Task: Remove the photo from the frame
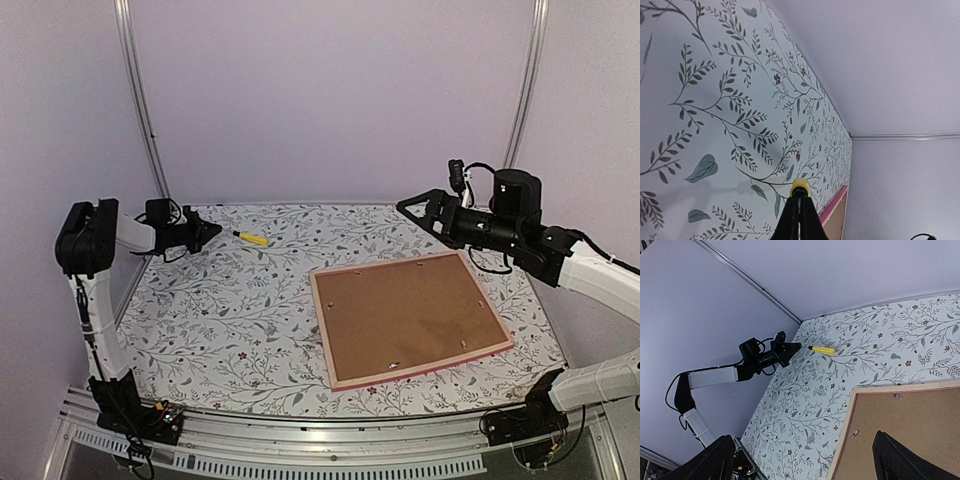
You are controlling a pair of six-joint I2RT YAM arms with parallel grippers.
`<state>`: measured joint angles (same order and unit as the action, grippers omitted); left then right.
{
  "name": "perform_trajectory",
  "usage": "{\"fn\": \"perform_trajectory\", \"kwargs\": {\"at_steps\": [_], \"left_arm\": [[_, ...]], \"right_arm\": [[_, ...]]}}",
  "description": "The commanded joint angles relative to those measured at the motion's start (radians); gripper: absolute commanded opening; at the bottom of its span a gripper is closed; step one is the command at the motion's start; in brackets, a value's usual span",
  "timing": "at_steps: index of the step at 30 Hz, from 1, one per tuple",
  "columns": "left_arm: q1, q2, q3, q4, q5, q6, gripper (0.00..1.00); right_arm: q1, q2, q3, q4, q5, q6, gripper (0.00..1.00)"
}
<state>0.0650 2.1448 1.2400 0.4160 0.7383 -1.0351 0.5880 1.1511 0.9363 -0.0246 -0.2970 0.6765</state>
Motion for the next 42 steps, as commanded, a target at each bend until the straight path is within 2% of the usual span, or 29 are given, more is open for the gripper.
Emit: {"fn": "perform_trajectory", "kwargs": {"at_steps": [1,10,17,28,42], "left_arm": [[0.026,0.065,0.046,-0.136,0.058,0.061,0.00],[0.036,0.092,0.129,-0.346,0.029,0.164,0.01],[0.057,0.090,0.128,-0.405,-0.004,0.196,0.10],[0.071,0.085,0.130,-0.445,-0.028,0.234,0.35],[0.079,0.024,0.102,-0.480,-0.102,0.284,0.49]], "right_arm": [[-0.004,-0.022,0.027,-0.010,0.008,-0.015,0.99],[-0.003,-0.018,0.029,-0.011,0.001,-0.012,0.99],[-0.003,-0.015,0.030,-0.010,-0.005,-0.010,0.99],[-0.005,-0.011,0.021,-0.015,-0.004,-0.003,0.99],[-0.004,0.003,0.021,-0.036,0.014,-0.021,0.99]]}}
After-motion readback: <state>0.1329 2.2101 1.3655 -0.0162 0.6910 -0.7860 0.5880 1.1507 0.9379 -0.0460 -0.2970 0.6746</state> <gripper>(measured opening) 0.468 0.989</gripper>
